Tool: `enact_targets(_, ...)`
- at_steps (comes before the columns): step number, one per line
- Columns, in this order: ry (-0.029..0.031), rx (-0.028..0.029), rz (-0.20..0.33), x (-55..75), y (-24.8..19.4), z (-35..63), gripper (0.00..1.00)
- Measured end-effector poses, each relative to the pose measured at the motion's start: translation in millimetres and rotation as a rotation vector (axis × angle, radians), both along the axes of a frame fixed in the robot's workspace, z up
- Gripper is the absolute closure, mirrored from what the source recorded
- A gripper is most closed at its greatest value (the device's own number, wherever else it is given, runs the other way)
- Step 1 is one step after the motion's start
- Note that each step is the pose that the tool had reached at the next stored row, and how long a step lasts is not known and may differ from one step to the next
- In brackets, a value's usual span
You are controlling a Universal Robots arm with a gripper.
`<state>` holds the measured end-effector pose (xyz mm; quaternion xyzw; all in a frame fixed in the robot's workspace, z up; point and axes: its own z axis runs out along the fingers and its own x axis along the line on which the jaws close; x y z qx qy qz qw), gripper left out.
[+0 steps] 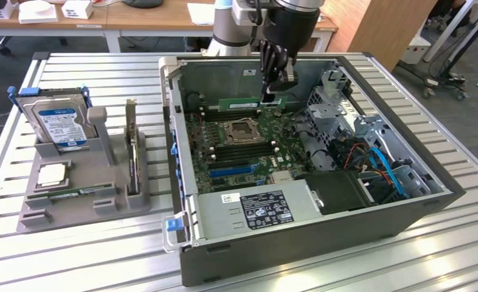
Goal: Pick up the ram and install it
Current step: 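Insert the ram into the slot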
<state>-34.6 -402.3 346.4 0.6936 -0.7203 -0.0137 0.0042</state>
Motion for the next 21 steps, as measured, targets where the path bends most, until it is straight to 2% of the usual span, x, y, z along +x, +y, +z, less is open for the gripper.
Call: enact_targets(21, -0.0058, 0.0, 0.0, -0.4, 0.1, -35.2, 0.88)
